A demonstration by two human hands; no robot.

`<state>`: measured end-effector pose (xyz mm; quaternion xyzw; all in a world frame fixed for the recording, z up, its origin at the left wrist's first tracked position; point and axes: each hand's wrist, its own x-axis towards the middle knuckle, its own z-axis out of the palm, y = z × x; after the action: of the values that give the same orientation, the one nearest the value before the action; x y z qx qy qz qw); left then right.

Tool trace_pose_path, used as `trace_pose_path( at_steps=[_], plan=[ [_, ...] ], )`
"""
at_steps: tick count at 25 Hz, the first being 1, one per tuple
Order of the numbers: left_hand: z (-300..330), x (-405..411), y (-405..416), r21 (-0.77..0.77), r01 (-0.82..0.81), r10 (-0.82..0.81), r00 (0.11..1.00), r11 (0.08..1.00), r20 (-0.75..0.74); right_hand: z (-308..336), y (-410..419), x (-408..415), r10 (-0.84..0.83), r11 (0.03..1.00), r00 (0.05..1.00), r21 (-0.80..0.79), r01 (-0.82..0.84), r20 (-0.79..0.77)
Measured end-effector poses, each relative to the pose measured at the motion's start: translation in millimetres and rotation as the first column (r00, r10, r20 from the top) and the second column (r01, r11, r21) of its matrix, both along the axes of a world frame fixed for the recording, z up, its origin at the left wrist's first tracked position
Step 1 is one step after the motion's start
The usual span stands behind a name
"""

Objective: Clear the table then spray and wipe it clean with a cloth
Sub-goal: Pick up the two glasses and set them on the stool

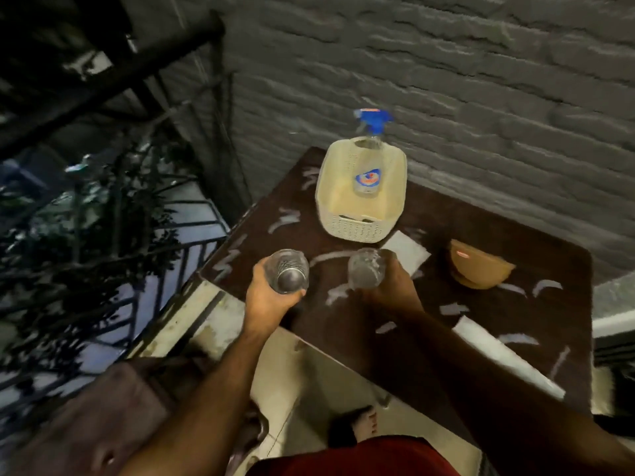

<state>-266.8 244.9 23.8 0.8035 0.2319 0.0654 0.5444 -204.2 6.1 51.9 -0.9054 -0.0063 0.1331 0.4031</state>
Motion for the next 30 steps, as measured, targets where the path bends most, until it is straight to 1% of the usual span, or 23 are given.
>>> trace_pose_path(
  at_steps=[2,4,5,6,7,9,13,18,19,22,26,30],
  plan=[
    [-0.9,-33.2,41.6,-0.017,-0.086,0.086,0.996,0.996,0.009,17.4,50.8,-15.5,0.093,0.995,0.996,0.036,-0.093,0.015],
    [-5.6,-71.4,86.3,-0.008,-0.156,0.156,0.988,0.988,0.004,28.1,105.7,-39.2,0.167,0.984,0.986,0.068,-0.166,-0.006],
    [-7.3,-91.2,107.9,-0.004,-0.182,0.182,0.983,0.983,0.0,26.7,130.6,-50.9,0.182,0.98,0.983,0.08,-0.18,-0.015],
    [-8.5,-106.2,123.8,0.0,-0.201,0.201,0.98,0.98,-0.002,20.0,147.6,-57.7,0.18,0.982,0.984,0.066,-0.179,-0.014],
    [-10.5,-124.9,142.9,0.003,-0.229,0.229,0.973,0.973,-0.006,12.5,167.6,-66.0,0.212,0.976,0.977,0.051,-0.212,0.008],
    [-12.3,-166.9,181.8,-0.013,-0.307,0.307,0.952,0.952,-0.003,-8.6,211.7,-81.0,0.355,0.934,0.935,0.037,-0.356,0.024],
    [-18.9,-251.7,243.4,-0.021,-0.459,0.459,0.889,0.888,0.004,-58.7,298.7,-107.1,0.53,0.848,0.848,0.011,-0.53,0.024],
    [-36.0,-337.0,291.8,-0.045,-0.636,0.635,0.772,0.77,-0.039,-51.0,383.8,-182.3,0.592,0.805,0.806,0.033,-0.592,0.017],
    [-40.8,-349.9,299.9,-0.054,-0.665,0.663,0.747,0.745,-0.045,-56.4,397.4,-193.2,0.615,0.787,0.788,0.041,-0.615,0.011],
    [-65.7,-376.1,327.0,-0.056,-0.729,0.724,0.684,0.682,-0.087,-81.2,439.4,-212.1,0.682,0.729,0.729,-0.019,-0.684,-0.064],
    [-123.6,-394.9,356.9,-0.068,-0.787,0.775,0.616,0.614,-0.139,-132.8,486.4,-230.7,0.728,0.678,0.677,-0.032,-0.734,-0.111],
    [-184.5,-395.2,373.4,-0.086,-0.819,0.805,0.574,0.567,-0.153,-195.8,516.7,-238.1,0.77,0.631,0.631,-0.037,-0.775,-0.096]
  ],
)
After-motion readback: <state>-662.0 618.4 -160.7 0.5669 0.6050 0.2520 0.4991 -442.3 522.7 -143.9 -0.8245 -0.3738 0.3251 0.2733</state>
